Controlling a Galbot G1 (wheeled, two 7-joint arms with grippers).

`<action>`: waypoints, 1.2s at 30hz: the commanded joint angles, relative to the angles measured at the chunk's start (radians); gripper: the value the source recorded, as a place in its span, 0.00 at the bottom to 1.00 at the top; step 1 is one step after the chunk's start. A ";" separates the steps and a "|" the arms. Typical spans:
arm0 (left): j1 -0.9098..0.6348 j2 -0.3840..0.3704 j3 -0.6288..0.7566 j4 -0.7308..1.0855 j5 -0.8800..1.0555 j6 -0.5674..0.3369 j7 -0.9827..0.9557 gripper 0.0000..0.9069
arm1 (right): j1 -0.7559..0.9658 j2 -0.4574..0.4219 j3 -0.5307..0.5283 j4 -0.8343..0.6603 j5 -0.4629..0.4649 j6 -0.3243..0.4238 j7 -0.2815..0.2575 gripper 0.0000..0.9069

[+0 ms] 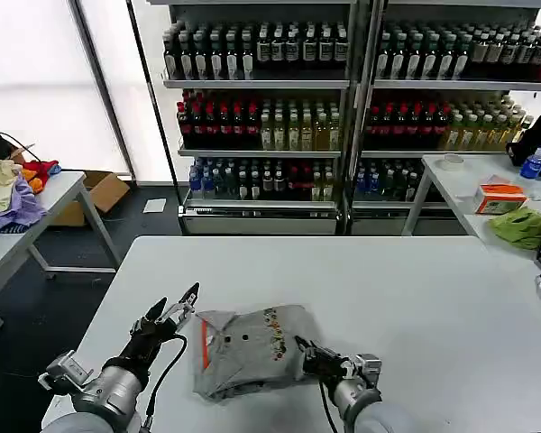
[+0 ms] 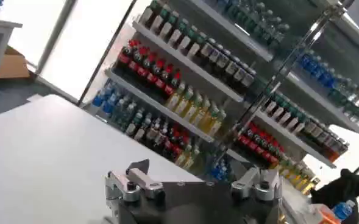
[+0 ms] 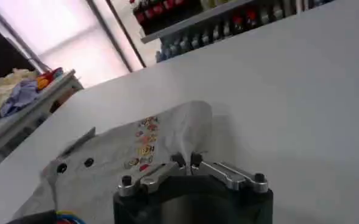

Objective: Fold and organize the clothes.

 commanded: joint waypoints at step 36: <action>0.078 -0.029 0.046 -0.060 0.057 -0.009 0.087 1.00 | -0.144 0.005 0.176 -0.024 -0.341 0.150 -0.099 1.00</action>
